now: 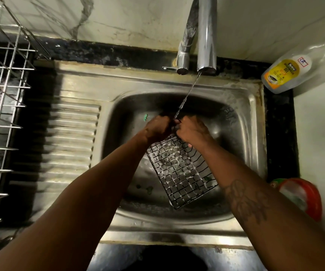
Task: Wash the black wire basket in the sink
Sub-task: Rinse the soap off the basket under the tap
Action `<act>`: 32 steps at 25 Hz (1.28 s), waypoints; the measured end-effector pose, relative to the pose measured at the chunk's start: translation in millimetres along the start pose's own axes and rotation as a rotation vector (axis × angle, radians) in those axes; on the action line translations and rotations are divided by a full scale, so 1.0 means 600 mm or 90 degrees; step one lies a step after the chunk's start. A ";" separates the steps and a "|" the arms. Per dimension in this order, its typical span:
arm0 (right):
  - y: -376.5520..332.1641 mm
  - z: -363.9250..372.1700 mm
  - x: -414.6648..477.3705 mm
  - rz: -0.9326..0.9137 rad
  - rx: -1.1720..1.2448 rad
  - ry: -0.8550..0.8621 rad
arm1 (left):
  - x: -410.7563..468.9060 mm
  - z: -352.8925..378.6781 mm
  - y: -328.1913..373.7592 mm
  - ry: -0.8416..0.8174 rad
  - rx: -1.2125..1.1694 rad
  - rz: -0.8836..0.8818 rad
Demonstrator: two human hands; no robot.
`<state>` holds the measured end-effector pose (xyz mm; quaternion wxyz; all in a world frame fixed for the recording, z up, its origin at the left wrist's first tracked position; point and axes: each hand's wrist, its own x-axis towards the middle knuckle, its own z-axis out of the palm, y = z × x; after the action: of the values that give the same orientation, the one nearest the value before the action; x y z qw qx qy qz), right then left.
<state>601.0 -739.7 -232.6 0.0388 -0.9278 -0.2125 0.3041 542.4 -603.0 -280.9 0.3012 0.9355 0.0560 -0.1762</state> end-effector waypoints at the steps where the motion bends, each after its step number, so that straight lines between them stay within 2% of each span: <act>1: 0.003 -0.002 0.000 0.021 0.002 0.012 | -0.001 0.003 -0.007 -0.016 0.012 -0.006; 5: 0.032 -0.004 -0.003 0.094 -0.034 0.036 | -0.006 -0.002 -0.036 -0.031 0.037 0.010; 8: 0.033 -0.010 -0.004 0.082 -0.175 0.086 | 0.001 -0.006 -0.041 -0.022 0.045 0.062; 12: 0.035 0.002 0.006 -0.040 -0.200 0.132 | 0.020 -0.011 -0.024 -0.057 0.104 0.074; 17: 0.040 0.018 0.026 -0.211 -0.102 0.113 | 0.025 -0.025 -0.022 -0.070 0.051 0.075; 19: 0.052 0.012 0.028 -0.237 -0.098 0.099 | 0.019 -0.020 -0.022 -0.083 0.046 0.080; 24: 0.076 0.002 0.038 -0.202 -0.117 0.043 | -0.001 -0.007 -0.051 -0.002 -0.102 0.016; 29: 0.076 0.014 0.025 -0.181 -0.086 0.058 | -0.009 -0.005 -0.054 0.064 -0.033 0.022; 32: 0.067 0.011 0.022 -0.169 -0.152 0.099 | 0.004 -0.013 -0.034 0.002 0.020 -0.040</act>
<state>621.4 -771.0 -253.1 -0.0151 -0.9104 -0.3638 0.1967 542.4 -581.7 -287.0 0.2809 0.9381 0.0835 -0.1848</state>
